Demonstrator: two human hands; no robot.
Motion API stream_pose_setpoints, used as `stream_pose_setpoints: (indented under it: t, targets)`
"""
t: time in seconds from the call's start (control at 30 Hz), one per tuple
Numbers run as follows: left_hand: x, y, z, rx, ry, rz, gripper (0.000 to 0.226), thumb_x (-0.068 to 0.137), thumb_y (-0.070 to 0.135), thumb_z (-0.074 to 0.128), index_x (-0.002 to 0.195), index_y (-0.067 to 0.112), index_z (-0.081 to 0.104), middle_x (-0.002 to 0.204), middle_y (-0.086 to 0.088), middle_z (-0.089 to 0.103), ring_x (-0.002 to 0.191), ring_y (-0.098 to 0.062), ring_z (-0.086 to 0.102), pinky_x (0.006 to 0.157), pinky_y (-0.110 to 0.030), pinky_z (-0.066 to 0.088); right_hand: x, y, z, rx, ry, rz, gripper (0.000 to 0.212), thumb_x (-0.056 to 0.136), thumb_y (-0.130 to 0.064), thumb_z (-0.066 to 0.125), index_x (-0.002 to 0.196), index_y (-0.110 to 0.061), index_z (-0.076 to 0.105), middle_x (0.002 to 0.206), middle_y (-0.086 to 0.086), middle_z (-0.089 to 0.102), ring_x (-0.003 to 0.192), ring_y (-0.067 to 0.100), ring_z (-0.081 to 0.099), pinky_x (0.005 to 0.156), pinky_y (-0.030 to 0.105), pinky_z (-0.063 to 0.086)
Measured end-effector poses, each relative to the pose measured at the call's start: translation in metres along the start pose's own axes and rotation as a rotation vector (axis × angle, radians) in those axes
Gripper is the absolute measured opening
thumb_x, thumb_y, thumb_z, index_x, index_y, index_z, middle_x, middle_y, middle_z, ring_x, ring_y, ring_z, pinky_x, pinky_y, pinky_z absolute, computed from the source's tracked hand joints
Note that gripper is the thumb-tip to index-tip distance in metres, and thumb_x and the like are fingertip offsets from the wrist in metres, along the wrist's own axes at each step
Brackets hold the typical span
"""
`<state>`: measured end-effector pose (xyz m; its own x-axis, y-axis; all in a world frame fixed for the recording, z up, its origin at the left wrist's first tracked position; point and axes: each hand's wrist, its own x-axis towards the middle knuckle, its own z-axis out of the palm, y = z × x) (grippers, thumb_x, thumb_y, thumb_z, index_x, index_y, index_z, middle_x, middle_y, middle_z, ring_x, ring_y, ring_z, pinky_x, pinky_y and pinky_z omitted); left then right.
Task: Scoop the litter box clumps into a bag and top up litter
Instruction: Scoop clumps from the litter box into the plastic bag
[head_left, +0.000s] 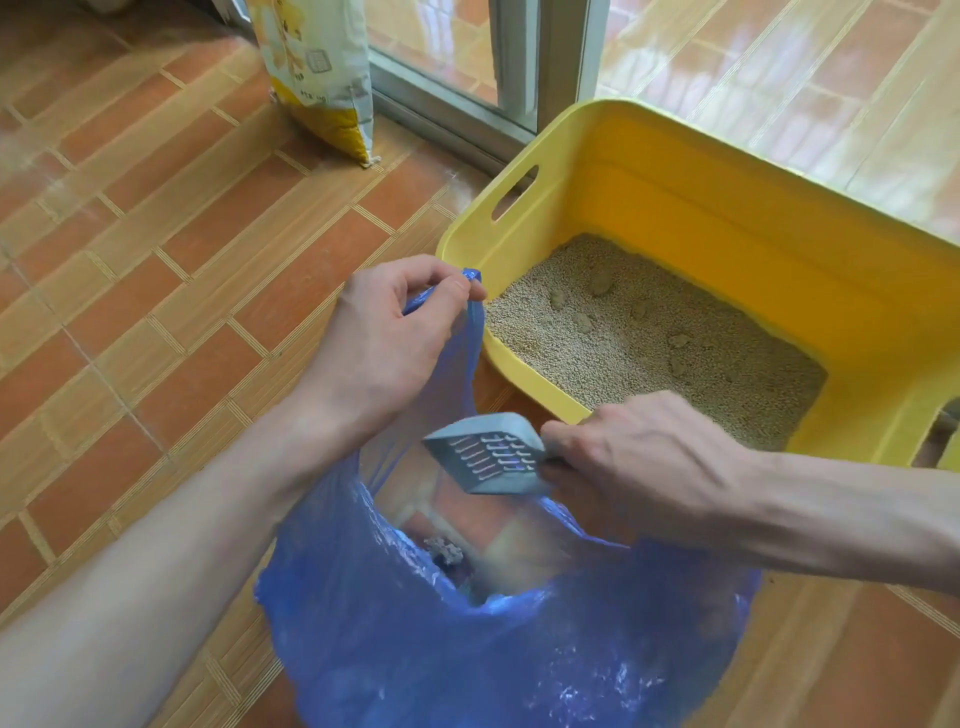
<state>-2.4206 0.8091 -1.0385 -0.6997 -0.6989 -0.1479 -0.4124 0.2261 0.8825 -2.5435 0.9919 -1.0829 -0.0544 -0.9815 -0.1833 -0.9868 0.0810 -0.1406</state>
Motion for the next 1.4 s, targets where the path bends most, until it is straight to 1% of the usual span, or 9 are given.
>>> stream_pose_setpoints:
  t: [0.1,0.2,0.33,0.47,0.8,0.87,0.97,1.2,1.4]
  targets:
    - [0.003,0.002,0.004,-0.03,-0.012,-0.013,0.024,0.106,0.019,0.053,0.096,0.014,0.075,0.047,0.012,0.035,0.044,-0.008,0.027,0.043,-0.022,0.023,-0.028,0.028,-0.035,-0.047,0.148,0.115,0.037,0.092,-0.058,0.037,0.08,-0.025,0.05,0.05,-0.003,0.04,0.048,0.029,0.056,0.043,0.026,0.027]
    - [0.003,0.004,0.009,-0.028,-0.028,-0.015,0.024,0.105,0.02,0.053,0.096,0.016,0.075,0.047,0.011,0.034,0.045,-0.011,0.026,0.044,-0.023,0.022,-0.054,0.057,-0.06,0.013,0.124,0.254,0.032,0.095,-0.058,0.048,0.074,-0.034,0.05,0.043,-0.01,0.029,0.035,0.011,0.039,0.037,0.019,0.019]
    - [0.006,0.004,0.014,-0.033,-0.046,-0.005,0.023,0.105,0.02,0.054,0.095,0.016,0.075,0.049,0.011,0.033,0.046,-0.012,0.025,0.045,-0.023,0.021,-0.068,0.122,-0.056,-0.003,0.151,0.424,0.044,0.092,-0.064,0.035,0.077,-0.033,0.064,0.041,-0.012,0.043,0.035,0.007,0.044,0.035,0.015,0.027]
    - [0.005,-0.001,0.016,-0.037,-0.051,0.013,0.026,0.092,0.037,0.056,0.092,0.021,0.076,0.05,0.011,0.033,0.048,-0.013,0.026,0.046,-0.023,0.021,-0.059,0.179,-0.029,-0.134,-0.1,0.556,0.052,0.096,-0.065,0.033,0.095,-0.031,0.071,0.065,-0.006,0.065,0.058,0.014,0.06,0.044,0.022,0.036]
    - [0.003,0.013,0.036,0.077,-0.058,0.014,0.024,0.104,0.025,0.056,0.092,0.021,0.076,0.045,0.019,0.048,0.042,-0.001,0.041,0.048,-0.016,0.029,-0.034,0.199,-0.001,-0.165,-0.438,0.477,0.047,0.102,-0.058,0.039,0.117,-0.027,0.072,0.078,-0.011,0.068,0.063,0.007,0.063,0.047,0.022,0.048]
    - [0.0,0.015,0.036,0.108,-0.061,0.03,0.024,0.104,0.028,0.057,0.092,0.021,0.076,0.045,0.019,0.048,0.043,0.0,0.043,0.048,-0.013,0.029,-0.034,0.203,-0.002,-0.187,-0.425,0.448,0.048,0.101,-0.059,0.039,0.115,-0.028,0.073,0.074,-0.012,0.066,0.062,0.006,0.062,0.046,0.021,0.047]
    - [-0.003,0.014,0.033,0.102,-0.05,0.045,0.028,0.093,0.045,0.055,0.089,0.028,0.077,0.051,0.011,0.039,0.053,-0.013,0.032,0.053,-0.028,0.025,-0.038,0.208,0.003,-0.253,-0.393,0.4,0.05,0.101,-0.06,0.037,0.108,-0.027,0.074,0.07,-0.014,0.063,0.059,0.007,0.06,0.045,0.02,0.046]
    - [0.003,0.009,0.025,0.007,-0.004,-0.009,0.026,0.104,0.023,0.055,0.092,0.016,0.077,0.049,0.012,0.033,0.041,-0.007,0.028,0.04,-0.014,0.023,-0.04,0.209,0.013,-0.374,-0.306,0.313,0.041,0.106,-0.052,0.027,0.089,-0.031,0.057,0.082,-0.016,0.067,0.052,-0.001,0.05,0.042,0.017,0.031]
    - [0.006,0.006,0.021,-0.004,-0.015,0.005,0.023,0.104,0.032,0.058,0.094,0.026,0.078,0.052,0.01,0.033,0.047,-0.013,0.025,0.044,-0.024,0.02,-0.029,0.209,0.02,-0.363,-0.209,0.221,0.043,0.106,-0.051,0.03,0.086,-0.028,0.06,0.065,-0.013,0.059,0.048,0.002,0.049,0.041,0.016,0.033]
